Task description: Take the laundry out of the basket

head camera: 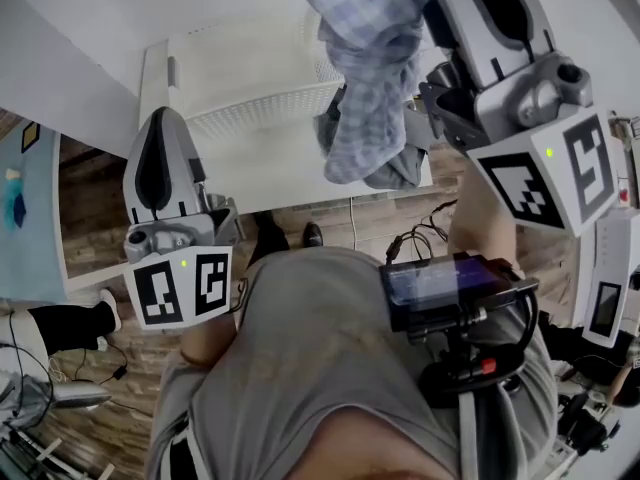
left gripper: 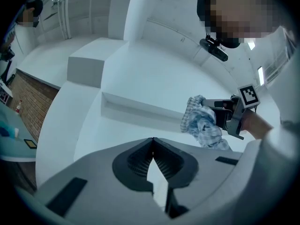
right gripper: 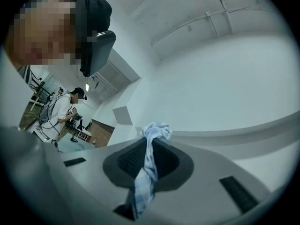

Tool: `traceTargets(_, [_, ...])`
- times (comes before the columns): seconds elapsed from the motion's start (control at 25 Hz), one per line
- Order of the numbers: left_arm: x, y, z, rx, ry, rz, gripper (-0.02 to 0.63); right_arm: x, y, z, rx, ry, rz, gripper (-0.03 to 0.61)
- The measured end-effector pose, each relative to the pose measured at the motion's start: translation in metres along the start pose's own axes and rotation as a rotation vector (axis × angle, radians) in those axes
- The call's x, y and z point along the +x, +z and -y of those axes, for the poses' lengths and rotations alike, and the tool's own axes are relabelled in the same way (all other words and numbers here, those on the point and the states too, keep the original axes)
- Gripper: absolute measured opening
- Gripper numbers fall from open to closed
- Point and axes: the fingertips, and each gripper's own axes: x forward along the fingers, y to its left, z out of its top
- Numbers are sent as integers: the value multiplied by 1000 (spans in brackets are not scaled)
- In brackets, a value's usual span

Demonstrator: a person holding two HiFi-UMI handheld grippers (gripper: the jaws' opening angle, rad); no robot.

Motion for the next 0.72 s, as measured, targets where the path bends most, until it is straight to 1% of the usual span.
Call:
traceTargets(0.16, [-4,9,4,1,-17,-3,9,-8,11,-11,-4,5,-6,41])
traceTargets(0.32, [2,14,-14,9,-9,4,9,8,10,-26,0,33,1,41])
traceTargets(0.48, [-19,21,-30,19,-11,-8,9,6,8,-57,32,36,1,41])
traceTargets(0.6, [-36,30,-62,34,11,-8,9,24,1,-89,68,59,5,41])
traceTargets(0.72, [-50,37,-109,36,50,-11,9,56,-10,-130,105,97,8,41])
